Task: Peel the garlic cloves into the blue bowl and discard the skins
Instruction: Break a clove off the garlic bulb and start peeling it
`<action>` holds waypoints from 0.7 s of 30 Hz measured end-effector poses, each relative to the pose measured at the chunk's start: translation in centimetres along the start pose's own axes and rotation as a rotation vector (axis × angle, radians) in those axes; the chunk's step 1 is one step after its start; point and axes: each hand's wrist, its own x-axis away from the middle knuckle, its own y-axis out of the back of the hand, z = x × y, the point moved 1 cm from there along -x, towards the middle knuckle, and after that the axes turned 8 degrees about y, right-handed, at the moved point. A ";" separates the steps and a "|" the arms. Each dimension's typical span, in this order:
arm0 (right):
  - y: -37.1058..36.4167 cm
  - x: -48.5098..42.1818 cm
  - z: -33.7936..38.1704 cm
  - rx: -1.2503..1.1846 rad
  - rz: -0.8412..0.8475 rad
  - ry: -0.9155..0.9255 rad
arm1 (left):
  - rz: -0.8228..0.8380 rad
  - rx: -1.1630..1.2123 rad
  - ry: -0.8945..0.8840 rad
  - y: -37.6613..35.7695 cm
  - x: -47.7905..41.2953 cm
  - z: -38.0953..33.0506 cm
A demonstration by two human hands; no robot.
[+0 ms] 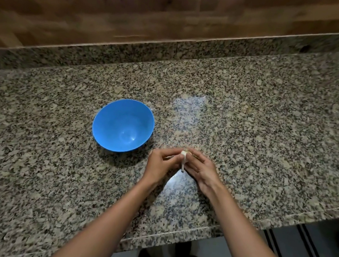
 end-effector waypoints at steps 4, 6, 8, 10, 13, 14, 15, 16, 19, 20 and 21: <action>0.0 0.2 -0.1 -0.008 0.012 -0.011 | -0.024 -0.046 0.004 0.2 0.0 -0.2; 0.0 0.3 0.0 -0.017 0.014 -0.014 | -0.017 -0.071 0.022 0.3 -0.2 -0.2; 0.0 0.3 0.1 -0.013 0.010 -0.019 | -0.001 -0.138 0.004 0.3 -0.5 -0.5; 0.0 0.4 0.2 -0.009 -0.001 -0.027 | 0.008 -0.275 -0.049 0.2 -0.7 -0.8; -0.1 0.5 0.3 -0.018 -0.015 -0.027 | -0.017 -0.468 -0.110 0.0 -0.8 -1.3; -0.1 0.5 0.3 -0.017 -0.019 -0.026 | -0.031 -0.513 -0.126 -0.2 -0.7 -1.4; -0.1 0.6 0.4 -0.010 -0.021 -0.026 | -0.043 -0.549 -0.144 -0.3 -0.7 -1.4; -0.1 0.6 0.4 -0.002 -0.022 -0.023 | -0.061 -0.583 -0.164 -0.4 -0.7 -1.3; -0.4 0.8 0.2 0.006 -0.022 0.004 | -0.118 -0.658 -0.188 -0.6 -0.9 -1.0; -0.4 0.8 0.2 0.013 -0.030 0.014 | -0.124 -0.645 -0.181 -0.5 -1.0 -0.9; -0.5 0.8 0.2 0.027 -0.040 0.023 | -0.128 -0.599 -0.166 -0.3 -1.2 -0.8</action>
